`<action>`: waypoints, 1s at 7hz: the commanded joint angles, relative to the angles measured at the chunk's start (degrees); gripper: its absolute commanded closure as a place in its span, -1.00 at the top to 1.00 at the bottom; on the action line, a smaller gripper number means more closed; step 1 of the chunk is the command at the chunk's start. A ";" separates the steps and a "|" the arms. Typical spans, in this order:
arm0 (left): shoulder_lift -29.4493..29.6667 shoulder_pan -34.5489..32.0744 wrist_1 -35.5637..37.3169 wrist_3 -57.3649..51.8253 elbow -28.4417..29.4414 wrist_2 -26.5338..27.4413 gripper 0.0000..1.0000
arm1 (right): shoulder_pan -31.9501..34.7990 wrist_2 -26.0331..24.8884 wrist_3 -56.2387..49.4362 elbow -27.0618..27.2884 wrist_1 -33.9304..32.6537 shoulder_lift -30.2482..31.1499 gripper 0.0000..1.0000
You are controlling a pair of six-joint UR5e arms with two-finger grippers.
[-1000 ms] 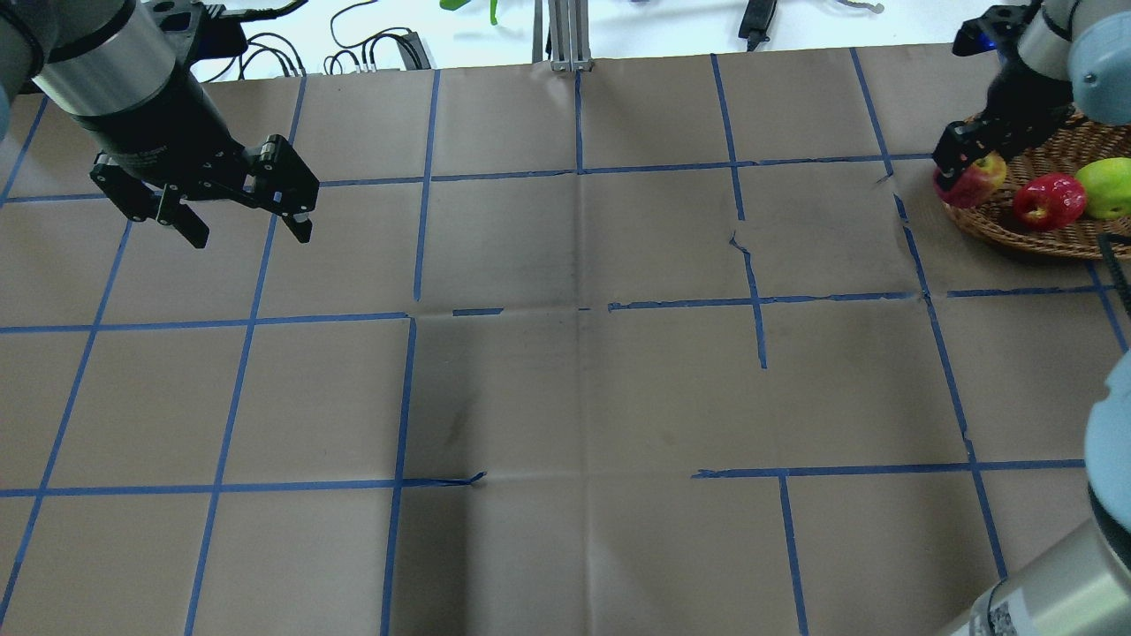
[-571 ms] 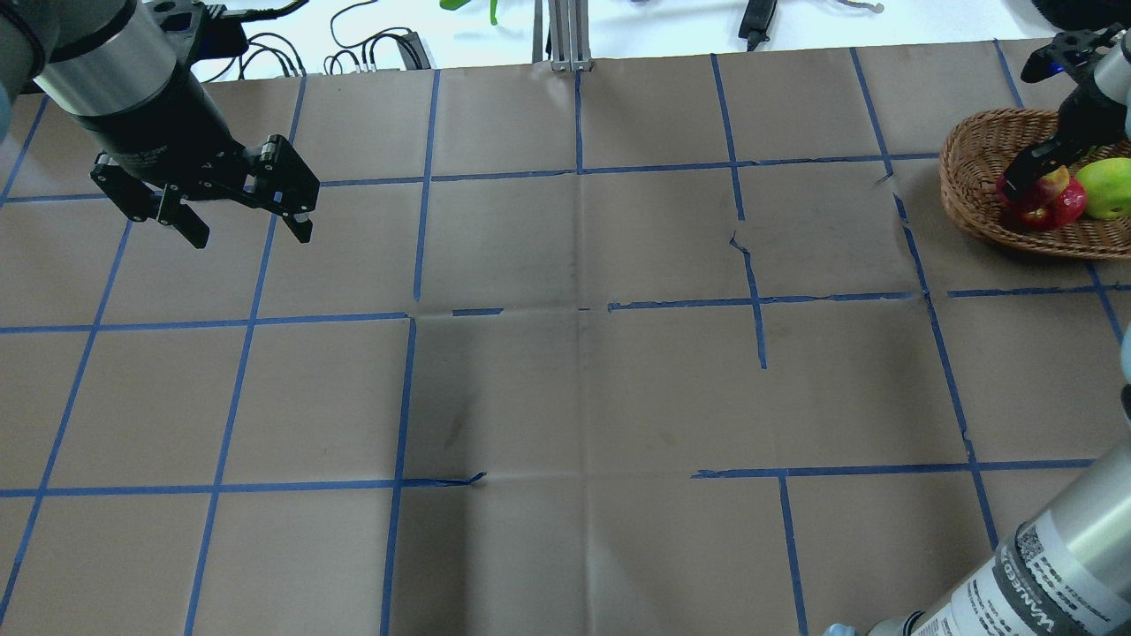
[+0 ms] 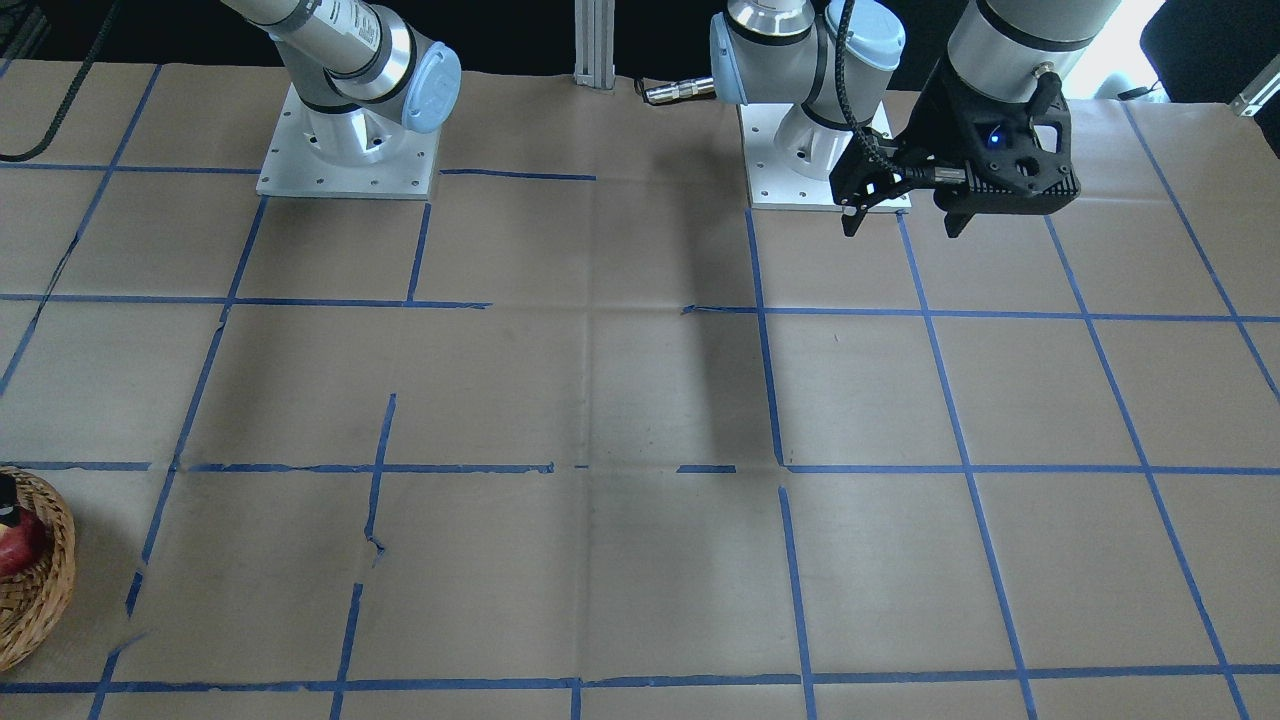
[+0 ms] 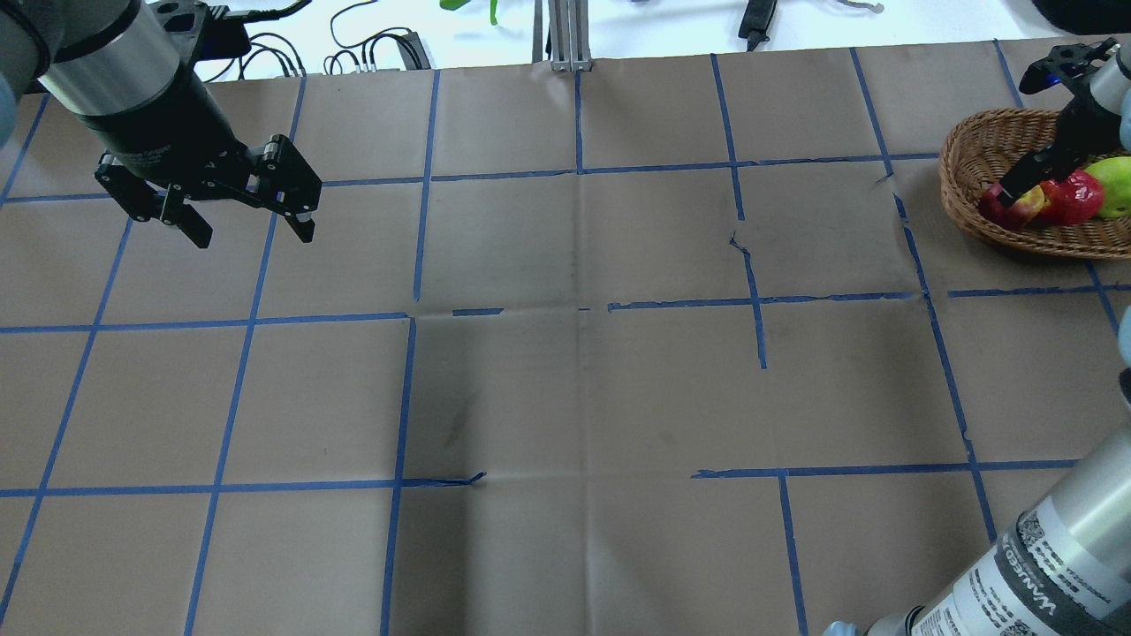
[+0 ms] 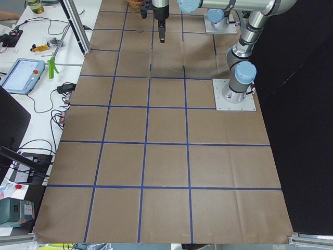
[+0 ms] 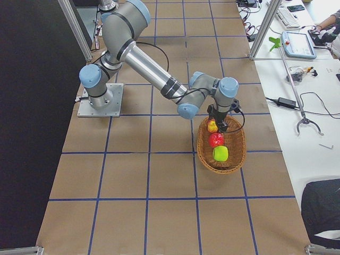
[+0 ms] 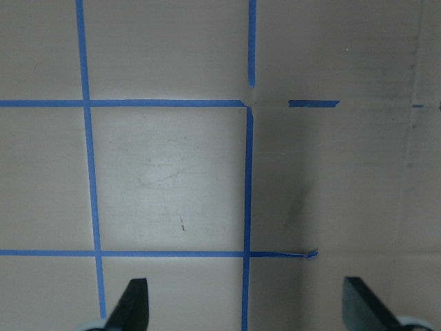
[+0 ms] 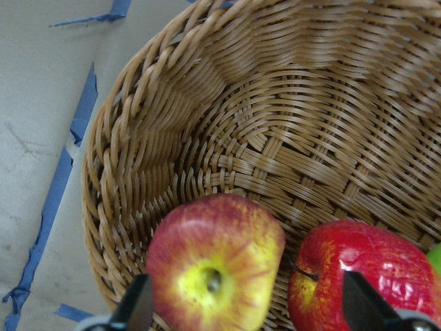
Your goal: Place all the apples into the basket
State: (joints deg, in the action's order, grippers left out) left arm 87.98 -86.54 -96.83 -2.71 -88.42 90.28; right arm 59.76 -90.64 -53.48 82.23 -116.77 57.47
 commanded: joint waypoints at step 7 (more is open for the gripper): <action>0.61 -0.30 -0.11 -0.02 1.50 -0.01 0.97 | 15.59 -0.93 36.45 3.19 27.12 29.78 0.99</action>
State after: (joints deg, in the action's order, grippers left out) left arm 88.59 -86.79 -96.94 -2.72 -86.88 90.27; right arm 69.69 -91.13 -24.97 84.10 -90.28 83.93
